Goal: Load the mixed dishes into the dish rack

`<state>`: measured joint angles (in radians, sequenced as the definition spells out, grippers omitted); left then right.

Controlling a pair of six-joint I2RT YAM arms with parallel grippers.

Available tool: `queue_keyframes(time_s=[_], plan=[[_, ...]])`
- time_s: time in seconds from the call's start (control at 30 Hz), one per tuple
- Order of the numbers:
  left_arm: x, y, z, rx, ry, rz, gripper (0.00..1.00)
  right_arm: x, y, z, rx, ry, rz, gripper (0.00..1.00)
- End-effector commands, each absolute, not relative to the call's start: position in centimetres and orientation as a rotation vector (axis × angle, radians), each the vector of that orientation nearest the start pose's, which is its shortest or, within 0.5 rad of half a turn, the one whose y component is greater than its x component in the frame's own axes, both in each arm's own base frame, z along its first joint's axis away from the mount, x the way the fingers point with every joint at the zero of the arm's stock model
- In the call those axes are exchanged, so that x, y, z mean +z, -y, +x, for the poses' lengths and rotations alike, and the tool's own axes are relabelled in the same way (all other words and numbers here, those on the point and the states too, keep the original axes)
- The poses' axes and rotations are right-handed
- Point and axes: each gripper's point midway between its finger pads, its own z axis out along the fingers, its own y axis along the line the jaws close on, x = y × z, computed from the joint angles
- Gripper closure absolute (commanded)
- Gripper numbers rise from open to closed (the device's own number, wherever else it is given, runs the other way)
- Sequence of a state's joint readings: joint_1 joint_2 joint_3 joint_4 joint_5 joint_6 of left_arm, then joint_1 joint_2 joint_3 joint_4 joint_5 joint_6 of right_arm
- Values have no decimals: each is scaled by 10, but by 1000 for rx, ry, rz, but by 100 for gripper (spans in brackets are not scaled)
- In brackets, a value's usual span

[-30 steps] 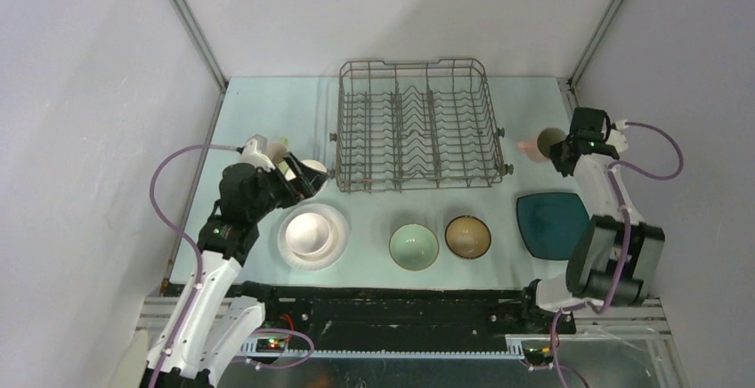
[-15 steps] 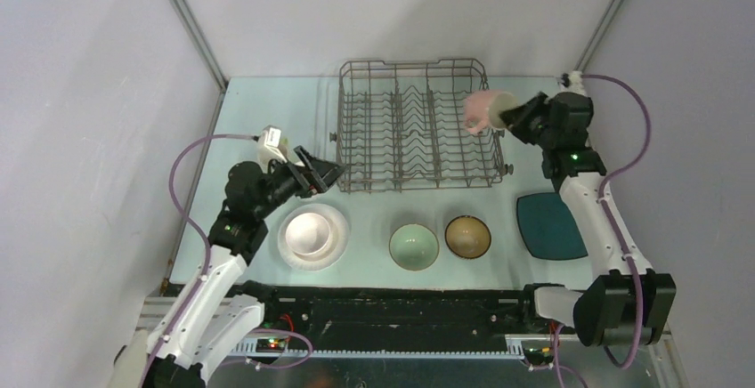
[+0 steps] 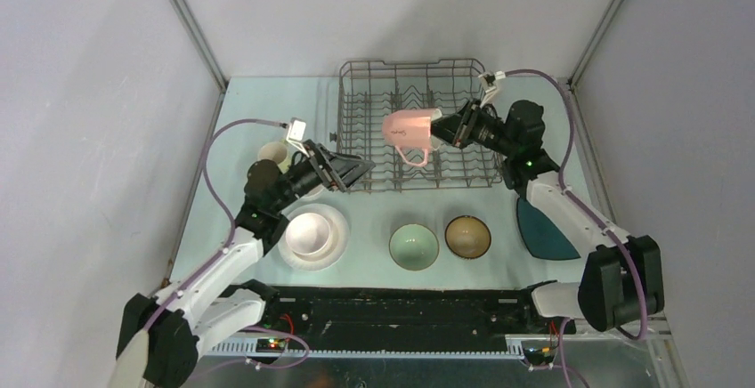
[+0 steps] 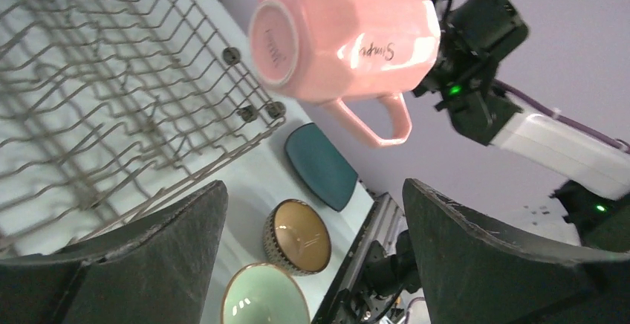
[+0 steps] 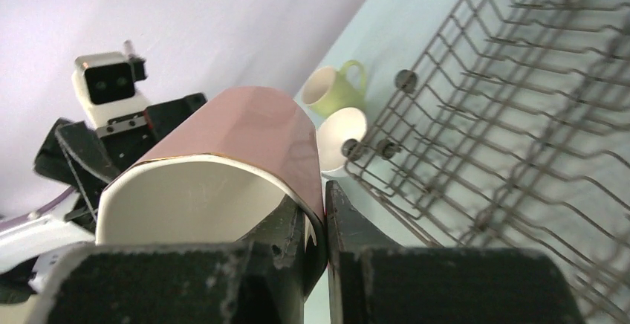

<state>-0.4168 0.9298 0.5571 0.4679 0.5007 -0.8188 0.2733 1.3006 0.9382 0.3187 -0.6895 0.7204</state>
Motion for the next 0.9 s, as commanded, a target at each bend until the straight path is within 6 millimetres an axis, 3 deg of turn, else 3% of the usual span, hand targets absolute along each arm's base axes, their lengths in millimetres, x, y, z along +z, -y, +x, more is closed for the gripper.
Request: queue_keyframes(time_s=[0.0, 0.2, 0.4, 0.63, 0.87], plan=[[325, 252, 246, -1452, -1462, 244, 7, 362, -260, 314, 1449, -1480, -393, 100], [336, 278, 232, -1620, -1428, 316, 11, 371, -283, 298, 1494, -1394, -486, 100], [351, 290, 218, -1735, -1357, 329, 15, 371, -302, 291, 1515, -1340, -538, 100], [356, 301, 210, -1801, -1343, 343, 33, 363, -319, 295, 1507, -1334, -528, 100], [355, 304, 208, -1822, -1348, 350, 40, 356, -326, 303, 1447, -1342, -498, 100]])
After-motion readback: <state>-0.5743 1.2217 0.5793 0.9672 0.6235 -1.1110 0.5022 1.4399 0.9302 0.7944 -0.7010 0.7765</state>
